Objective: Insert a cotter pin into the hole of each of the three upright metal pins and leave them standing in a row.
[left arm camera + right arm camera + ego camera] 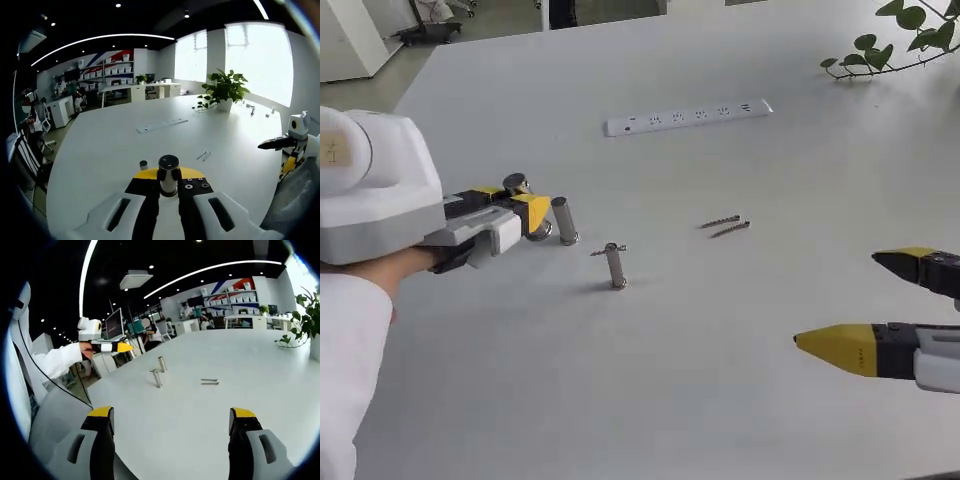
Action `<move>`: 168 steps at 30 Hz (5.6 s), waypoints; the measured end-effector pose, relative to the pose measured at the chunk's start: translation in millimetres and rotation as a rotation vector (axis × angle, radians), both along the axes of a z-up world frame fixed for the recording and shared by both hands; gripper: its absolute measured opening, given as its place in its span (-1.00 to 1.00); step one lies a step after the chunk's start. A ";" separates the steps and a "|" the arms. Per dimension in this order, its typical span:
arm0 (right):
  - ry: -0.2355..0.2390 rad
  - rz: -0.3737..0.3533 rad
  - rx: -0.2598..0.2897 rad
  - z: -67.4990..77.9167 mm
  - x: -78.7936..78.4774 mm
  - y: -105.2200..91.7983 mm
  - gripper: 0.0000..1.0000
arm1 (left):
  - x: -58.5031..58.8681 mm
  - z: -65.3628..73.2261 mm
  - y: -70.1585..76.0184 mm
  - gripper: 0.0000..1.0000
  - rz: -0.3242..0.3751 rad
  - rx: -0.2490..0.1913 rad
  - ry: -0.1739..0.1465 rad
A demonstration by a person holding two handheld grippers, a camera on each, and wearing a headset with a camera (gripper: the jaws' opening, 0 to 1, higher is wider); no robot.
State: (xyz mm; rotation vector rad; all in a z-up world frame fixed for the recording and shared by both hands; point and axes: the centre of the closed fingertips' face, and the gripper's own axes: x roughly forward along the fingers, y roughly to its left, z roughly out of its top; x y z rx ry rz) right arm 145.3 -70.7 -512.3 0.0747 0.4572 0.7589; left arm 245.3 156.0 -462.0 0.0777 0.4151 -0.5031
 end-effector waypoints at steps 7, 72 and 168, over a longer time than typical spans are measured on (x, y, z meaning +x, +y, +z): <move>-0.002 -0.003 0.002 0.1 -2.1 0.5 0.87 | -21.5 -19.9 -23.8 -0.79 -0.037 0.014 0.036; 0.075 0.020 -0.018 -19.7 -9.4 0.0 0.85 | -26.3 -116.5 -78.7 -0.77 0.019 0.003 0.195; 0.058 0.667 -0.620 -33.3 110.7 36.9 0.46 | -118.5 -56.4 -0.9 0.86 -0.190 -0.155 0.188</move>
